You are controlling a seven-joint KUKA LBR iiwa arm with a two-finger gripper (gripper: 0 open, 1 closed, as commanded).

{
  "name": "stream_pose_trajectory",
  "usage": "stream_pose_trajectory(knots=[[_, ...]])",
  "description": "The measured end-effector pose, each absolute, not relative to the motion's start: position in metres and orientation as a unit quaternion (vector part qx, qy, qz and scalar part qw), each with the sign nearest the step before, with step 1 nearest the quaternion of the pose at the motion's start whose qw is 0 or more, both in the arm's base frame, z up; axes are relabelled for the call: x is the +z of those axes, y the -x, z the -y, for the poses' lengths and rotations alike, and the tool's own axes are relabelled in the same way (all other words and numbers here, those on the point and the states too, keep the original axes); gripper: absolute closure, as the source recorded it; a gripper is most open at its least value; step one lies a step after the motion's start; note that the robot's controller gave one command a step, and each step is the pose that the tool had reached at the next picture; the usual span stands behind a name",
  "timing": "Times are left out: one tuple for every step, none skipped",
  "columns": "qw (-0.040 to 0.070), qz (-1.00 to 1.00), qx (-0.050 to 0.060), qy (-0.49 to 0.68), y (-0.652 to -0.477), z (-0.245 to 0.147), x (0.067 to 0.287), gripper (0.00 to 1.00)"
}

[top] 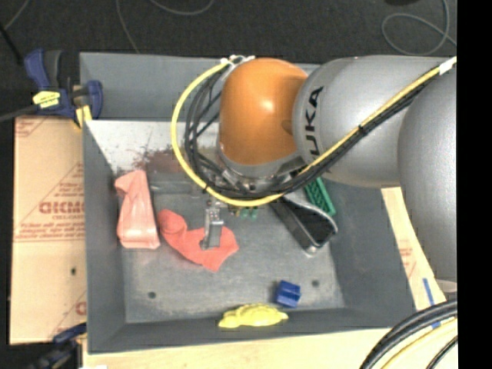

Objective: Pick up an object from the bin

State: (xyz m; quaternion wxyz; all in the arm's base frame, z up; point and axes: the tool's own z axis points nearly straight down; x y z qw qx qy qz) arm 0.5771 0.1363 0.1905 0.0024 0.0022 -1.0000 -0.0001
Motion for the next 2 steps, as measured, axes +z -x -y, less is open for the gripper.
stream_pose_trajectory(knots=[[-0.002, 1.0, -0.001, -0.001, -0.579, -0.136, 0.195, 0.0], [-0.002, 0.999, -0.001, 0.048, -0.576, -0.125, 0.147, 0.0]])
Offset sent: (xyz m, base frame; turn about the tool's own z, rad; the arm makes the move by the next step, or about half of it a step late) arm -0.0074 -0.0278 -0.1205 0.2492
